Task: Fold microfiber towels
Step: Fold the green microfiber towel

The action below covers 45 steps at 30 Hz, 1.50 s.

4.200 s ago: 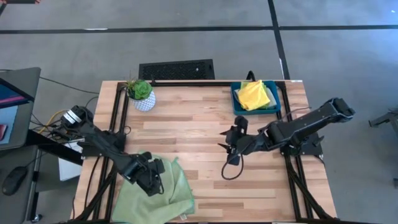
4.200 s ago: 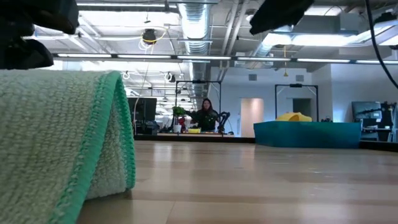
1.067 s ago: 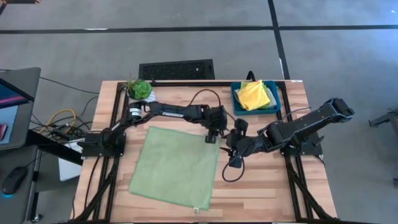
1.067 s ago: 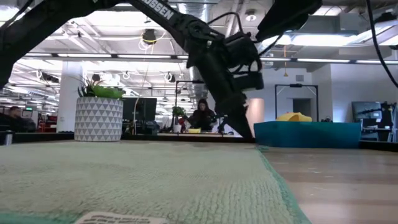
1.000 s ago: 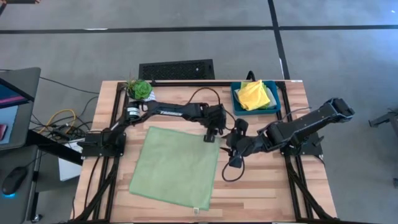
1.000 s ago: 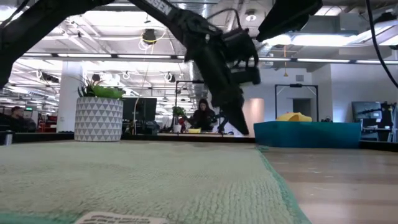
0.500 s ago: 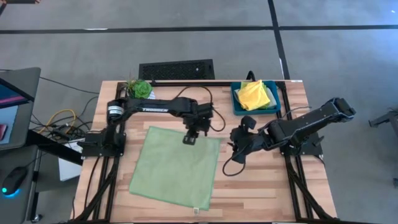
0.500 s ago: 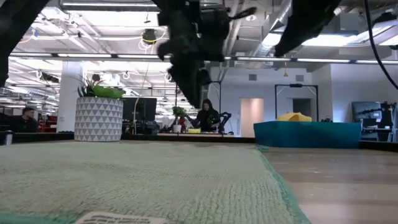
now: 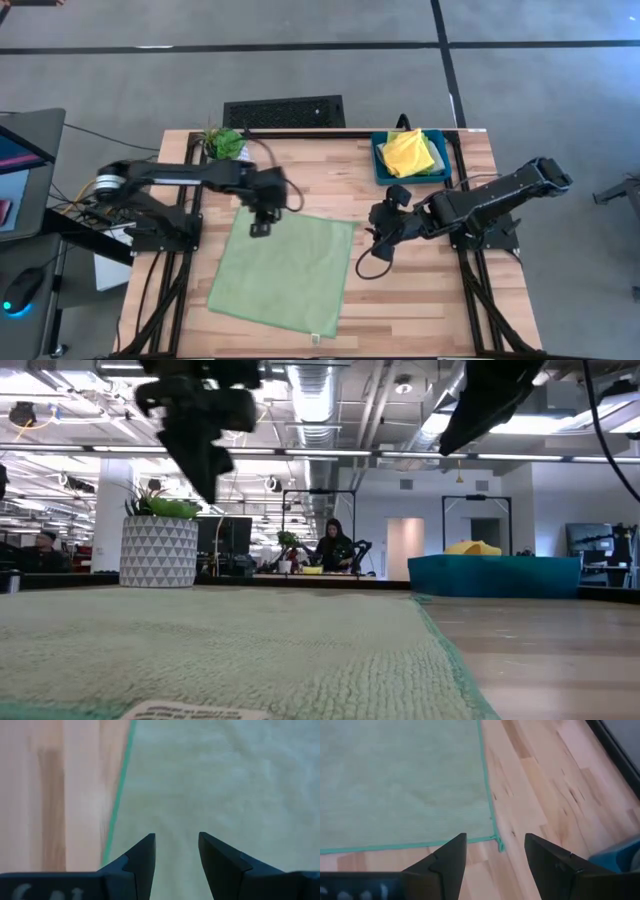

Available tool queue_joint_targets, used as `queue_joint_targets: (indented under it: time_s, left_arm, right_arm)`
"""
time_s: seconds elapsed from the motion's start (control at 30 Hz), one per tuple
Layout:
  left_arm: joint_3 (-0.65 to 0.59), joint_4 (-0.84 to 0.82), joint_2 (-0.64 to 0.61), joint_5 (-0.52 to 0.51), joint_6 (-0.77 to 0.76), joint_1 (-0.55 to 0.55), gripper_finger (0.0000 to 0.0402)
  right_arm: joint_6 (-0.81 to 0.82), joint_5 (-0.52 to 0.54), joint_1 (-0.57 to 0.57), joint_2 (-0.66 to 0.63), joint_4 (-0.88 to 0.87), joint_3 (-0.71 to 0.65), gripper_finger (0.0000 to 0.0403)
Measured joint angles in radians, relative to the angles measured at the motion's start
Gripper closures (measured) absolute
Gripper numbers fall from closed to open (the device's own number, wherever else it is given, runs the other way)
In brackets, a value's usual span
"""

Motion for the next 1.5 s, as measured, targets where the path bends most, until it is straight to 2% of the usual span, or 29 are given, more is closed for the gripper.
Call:
queue_joint_targets:
  time_s: [0.23, 0.4, 0.57, 0.7, 0.87, 0.97, 1.27, 1.5]
  left_arm:
    - [-0.219, 0.023, -0.238, -0.097, -0.267, 0.045, 0.026]
    - [-0.311, 0.03, -0.309, -0.1, -0.386, 0.116, 0.026]
    - [-0.35, 0.03, -0.319, -0.1, -0.381, 0.165, 0.026]
    - [-0.353, 0.033, -0.319, -0.099, -0.364, 0.175, 0.026]
    - [-0.353, 0.048, -0.319, -0.1, -0.347, 0.175, 0.026]
    - [-0.353, 0.067, -0.319, -0.1, -0.334, 0.175, 0.026]
    - [-0.353, 0.083, -0.317, -0.099, -0.329, 0.175, 0.026]
    - [-0.353, 0.084, -0.317, -0.099, -0.329, 0.175, 0.026]
  right_arm:
    - [0.01, -0.01, -0.045, 0.017, 0.012, 0.0, 0.0178]
    - [0.051, -0.184, -0.174, 0.052, 0.018, 0.0, 0.0178]
    - [0.008, -0.313, -0.283, 0.127, 0.015, 0.0, 0.0178]
    - [-0.096, -0.338, -0.333, 0.207, 0.037, 0.0, 0.0178]
    - [-0.341, -0.341, -0.329, 0.323, 0.078, 0.0, 0.0178]
    - [-0.418, -0.345, -0.322, 0.37, 0.079, -0.001, 0.0178]
    - [-0.526, -0.349, -0.321, 0.401, 0.097, 0.0, 0.018]
    - [-0.59, -0.402, -0.322, 0.465, 0.133, 0.0, 0.0203]
